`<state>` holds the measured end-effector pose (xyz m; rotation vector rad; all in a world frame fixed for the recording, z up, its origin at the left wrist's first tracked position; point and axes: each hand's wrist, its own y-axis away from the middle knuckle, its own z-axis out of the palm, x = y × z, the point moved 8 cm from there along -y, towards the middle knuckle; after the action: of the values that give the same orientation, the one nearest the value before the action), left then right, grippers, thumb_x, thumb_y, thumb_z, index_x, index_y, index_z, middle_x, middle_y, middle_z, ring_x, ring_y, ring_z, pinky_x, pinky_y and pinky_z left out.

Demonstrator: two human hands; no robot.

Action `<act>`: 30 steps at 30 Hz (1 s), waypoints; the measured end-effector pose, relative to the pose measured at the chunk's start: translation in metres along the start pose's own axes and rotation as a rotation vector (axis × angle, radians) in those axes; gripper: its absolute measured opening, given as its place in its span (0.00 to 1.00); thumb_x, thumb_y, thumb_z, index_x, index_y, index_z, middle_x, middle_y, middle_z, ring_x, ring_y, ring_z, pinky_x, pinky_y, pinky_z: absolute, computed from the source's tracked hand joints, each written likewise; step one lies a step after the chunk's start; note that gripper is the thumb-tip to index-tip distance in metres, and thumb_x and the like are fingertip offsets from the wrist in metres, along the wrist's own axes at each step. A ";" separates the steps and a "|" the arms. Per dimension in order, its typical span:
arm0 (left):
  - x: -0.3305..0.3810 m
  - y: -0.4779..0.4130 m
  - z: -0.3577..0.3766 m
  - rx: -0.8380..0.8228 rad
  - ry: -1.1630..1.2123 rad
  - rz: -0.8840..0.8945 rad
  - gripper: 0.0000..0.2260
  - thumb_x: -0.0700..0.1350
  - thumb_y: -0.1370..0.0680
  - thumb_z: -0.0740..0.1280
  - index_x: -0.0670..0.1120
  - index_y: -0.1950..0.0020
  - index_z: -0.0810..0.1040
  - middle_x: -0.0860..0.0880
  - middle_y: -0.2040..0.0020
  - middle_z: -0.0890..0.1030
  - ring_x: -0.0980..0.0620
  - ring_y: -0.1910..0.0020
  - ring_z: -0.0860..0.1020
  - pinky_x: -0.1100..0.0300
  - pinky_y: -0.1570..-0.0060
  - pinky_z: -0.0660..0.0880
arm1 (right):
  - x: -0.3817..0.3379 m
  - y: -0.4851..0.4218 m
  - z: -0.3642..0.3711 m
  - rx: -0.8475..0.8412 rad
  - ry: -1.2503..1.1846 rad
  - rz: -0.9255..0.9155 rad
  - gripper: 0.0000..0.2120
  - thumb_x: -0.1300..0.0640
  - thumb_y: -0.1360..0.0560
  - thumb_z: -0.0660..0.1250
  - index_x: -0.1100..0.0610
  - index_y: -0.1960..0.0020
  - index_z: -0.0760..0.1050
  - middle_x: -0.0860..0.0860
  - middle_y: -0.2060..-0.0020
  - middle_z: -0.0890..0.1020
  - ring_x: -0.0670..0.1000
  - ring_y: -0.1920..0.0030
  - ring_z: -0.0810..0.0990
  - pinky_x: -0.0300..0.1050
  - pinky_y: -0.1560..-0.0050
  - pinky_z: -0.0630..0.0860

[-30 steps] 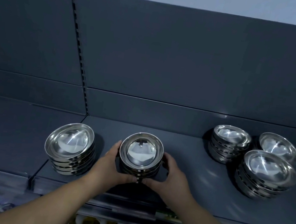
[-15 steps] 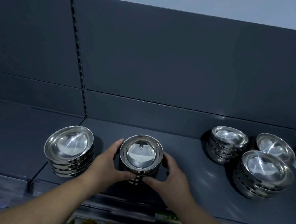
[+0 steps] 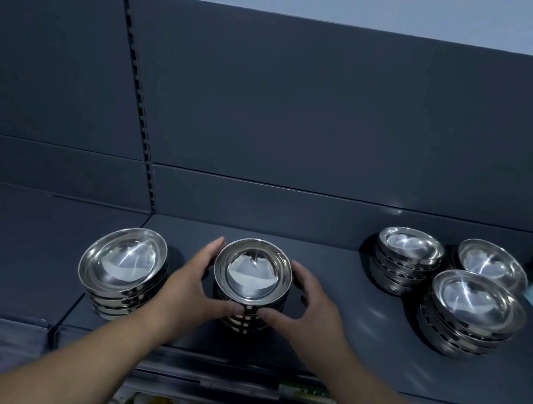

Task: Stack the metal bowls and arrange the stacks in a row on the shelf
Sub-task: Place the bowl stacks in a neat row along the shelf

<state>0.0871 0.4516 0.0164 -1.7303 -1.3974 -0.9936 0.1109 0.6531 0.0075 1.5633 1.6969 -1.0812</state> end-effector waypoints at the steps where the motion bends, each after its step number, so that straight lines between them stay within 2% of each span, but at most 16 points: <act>1: 0.000 0.000 0.000 -0.008 -0.001 0.001 0.51 0.42 0.39 0.82 0.54 0.23 0.55 0.64 0.35 0.67 0.62 0.33 0.67 0.65 0.32 0.63 | 0.001 0.000 0.000 0.002 0.003 0.001 0.41 0.47 0.39 0.80 0.41 0.30 0.66 0.34 0.36 0.74 0.35 0.34 0.70 0.36 0.33 0.67; 4: 0.001 0.001 0.003 -0.021 -0.009 0.006 0.51 0.42 0.39 0.82 0.53 0.23 0.56 0.64 0.35 0.67 0.63 0.34 0.68 0.68 0.34 0.63 | 0.003 0.002 0.000 0.006 0.008 0.004 0.39 0.49 0.39 0.80 0.39 0.32 0.66 0.31 0.39 0.74 0.33 0.36 0.70 0.34 0.34 0.67; 11: -0.013 -0.001 0.006 -0.030 0.003 -0.036 0.55 0.46 0.40 0.82 0.54 0.22 0.52 0.60 0.32 0.67 0.60 0.32 0.67 0.63 0.31 0.63 | 0.022 0.001 0.004 -0.038 0.033 0.071 0.48 0.47 0.42 0.81 0.41 0.27 0.61 0.37 0.34 0.73 0.39 0.34 0.71 0.42 0.32 0.70; 13: -0.019 0.002 0.010 -0.036 0.019 -0.053 0.53 0.46 0.40 0.82 0.54 0.23 0.54 0.59 0.32 0.69 0.59 0.32 0.68 0.63 0.32 0.64 | 0.026 0.001 0.009 -0.072 0.041 0.081 0.48 0.48 0.41 0.81 0.42 0.26 0.61 0.40 0.33 0.74 0.41 0.33 0.70 0.43 0.31 0.69; 17: -0.024 0.003 0.014 -0.036 0.021 -0.041 0.45 0.45 0.37 0.81 0.57 0.26 0.62 0.60 0.36 0.75 0.61 0.35 0.72 0.63 0.33 0.67 | 0.025 0.001 0.012 -0.069 0.052 0.068 0.42 0.50 0.38 0.80 0.42 0.29 0.64 0.41 0.36 0.76 0.41 0.34 0.71 0.37 0.33 0.68; 19: -0.025 0.001 0.013 -0.038 0.025 -0.039 0.44 0.45 0.37 0.81 0.57 0.27 0.63 0.61 0.37 0.75 0.61 0.36 0.72 0.64 0.34 0.66 | 0.025 0.000 0.011 -0.058 0.046 0.069 0.40 0.50 0.37 0.80 0.42 0.29 0.66 0.41 0.38 0.77 0.41 0.36 0.72 0.36 0.35 0.68; 22: -0.026 -0.001 0.013 -0.046 0.034 -0.030 0.43 0.47 0.39 0.82 0.58 0.28 0.65 0.61 0.37 0.76 0.61 0.35 0.72 0.60 0.32 0.67 | 0.025 0.000 0.011 -0.039 0.030 0.068 0.39 0.50 0.38 0.80 0.42 0.31 0.68 0.40 0.41 0.78 0.40 0.38 0.74 0.32 0.39 0.69; 25: -0.028 -0.001 0.013 -0.048 0.049 -0.035 0.42 0.46 0.39 0.82 0.60 0.30 0.64 0.62 0.38 0.76 0.61 0.36 0.73 0.60 0.32 0.67 | 0.026 0.001 0.011 -0.025 0.019 0.072 0.38 0.51 0.38 0.80 0.40 0.32 0.68 0.38 0.42 0.78 0.38 0.39 0.74 0.29 0.42 0.68; 30: -0.030 0.000 0.016 -0.061 0.037 -0.035 0.44 0.48 0.37 0.81 0.59 0.27 0.62 0.60 0.36 0.75 0.61 0.36 0.74 0.58 0.32 0.69 | 0.025 0.002 0.015 -0.041 -0.002 0.075 0.41 0.51 0.39 0.81 0.40 0.31 0.66 0.35 0.43 0.78 0.34 0.40 0.75 0.30 0.39 0.70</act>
<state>0.0856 0.4519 -0.0179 -1.7282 -1.3919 -1.0927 0.1081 0.6526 -0.0213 1.5863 1.6350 -1.0034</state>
